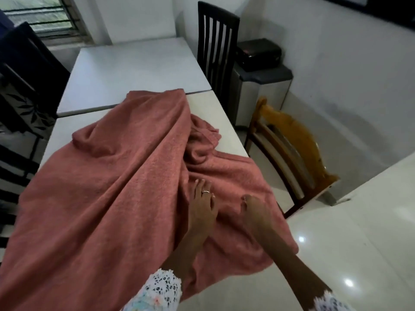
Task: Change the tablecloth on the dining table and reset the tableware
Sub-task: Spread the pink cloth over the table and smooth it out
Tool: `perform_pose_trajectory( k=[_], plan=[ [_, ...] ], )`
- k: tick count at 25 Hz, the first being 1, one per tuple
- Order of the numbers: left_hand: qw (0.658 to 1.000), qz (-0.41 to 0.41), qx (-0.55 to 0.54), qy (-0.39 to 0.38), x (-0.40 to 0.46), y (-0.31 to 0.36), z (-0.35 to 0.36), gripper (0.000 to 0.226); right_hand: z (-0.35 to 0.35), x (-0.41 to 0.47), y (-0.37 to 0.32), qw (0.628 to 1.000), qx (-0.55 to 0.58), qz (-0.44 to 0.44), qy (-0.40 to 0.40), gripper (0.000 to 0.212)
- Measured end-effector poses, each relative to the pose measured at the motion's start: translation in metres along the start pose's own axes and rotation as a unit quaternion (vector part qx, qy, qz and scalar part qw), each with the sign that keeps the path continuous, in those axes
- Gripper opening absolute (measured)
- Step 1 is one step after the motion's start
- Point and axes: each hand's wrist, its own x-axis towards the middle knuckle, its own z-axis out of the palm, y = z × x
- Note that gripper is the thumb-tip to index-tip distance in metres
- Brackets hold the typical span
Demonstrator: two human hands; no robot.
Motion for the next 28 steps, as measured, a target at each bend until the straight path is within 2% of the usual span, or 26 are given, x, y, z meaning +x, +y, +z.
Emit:
perform_pose_trajectory(
  k=[3,5,7,9,11,12,14,15,16,17,19,20,21,23,25,28],
  plan=[
    [0.997,-0.049,0.023,0.059,0.042,0.005,0.018,0.041,-0.005,0.099,-0.007,0.993,-0.018,-0.110,-0.027,0.028],
    [0.995,-0.056,0.047,0.066,0.060,0.003,0.028,0.041,0.007,0.152,-0.018,0.985,-0.046,-0.156,-0.064,0.039],
    [0.993,-0.101,0.036,0.054,0.080,-0.002,0.033,0.043,0.014,0.189,-0.028,0.985,-0.048,-0.152,-0.066,0.062],
    [0.984,-0.168,-0.003,0.058,0.103,-0.007,0.038,0.047,0.018,0.213,-0.036,0.986,0.051,-0.135,-0.079,0.068],
    [0.959,-0.267,-0.072,0.064,0.131,-0.005,0.038,0.052,0.016,0.215,-0.044,0.952,0.219,-0.166,-0.133,0.056],
    [0.938,-0.324,-0.102,0.067,0.148,-0.003,0.041,0.058,0.015,0.218,-0.049,0.928,0.268,-0.186,-0.182,0.048],
    [0.899,-0.411,-0.132,0.070,0.170,0.004,0.049,0.061,0.004,0.225,-0.049,0.882,0.264,-0.204,-0.333,0.033],
    [0.886,-0.434,-0.139,0.083,0.175,0.006,0.052,0.053,-0.001,0.233,-0.050,0.875,0.260,-0.180,-0.366,0.022],
    [0.871,-0.458,-0.142,0.105,0.178,0.006,0.054,0.042,-0.006,0.246,-0.052,0.879,0.288,-0.132,-0.356,0.016],
    [0.853,-0.482,-0.148,0.136,0.181,0.006,0.057,0.034,-0.012,0.263,-0.057,0.880,0.342,-0.070,-0.323,0.020],
    [0.834,-0.501,-0.142,0.180,0.180,0.008,0.063,0.033,-0.012,0.291,-0.065,0.852,0.445,0.015,-0.277,0.051],
    [0.838,-0.497,-0.131,0.180,0.180,0.013,0.070,0.034,-0.009,0.296,-0.072,0.843,0.453,0.018,-0.290,0.056],
    [0.847,-0.489,-0.119,0.173,0.178,0.018,0.078,0.035,-0.004,0.298,-0.081,0.836,0.450,0.017,-0.314,0.049],
    [0.856,-0.482,-0.098,0.160,0.177,0.027,0.091,0.039,0.012,0.298,-0.093,0.847,0.418,0.012,-0.330,0.031],
    [0.848,-0.504,-0.032,0.159,0.179,0.026,0.101,0.037,0.021,0.310,-0.099,0.862,0.395,-0.014,-0.316,0.026],
    [0.830,-0.528,0.047,0.174,0.183,0.029,0.115,0.029,0.014,0.346,-0.095,0.859,0.363,-0.072,-0.355,0.027]
  ],
)
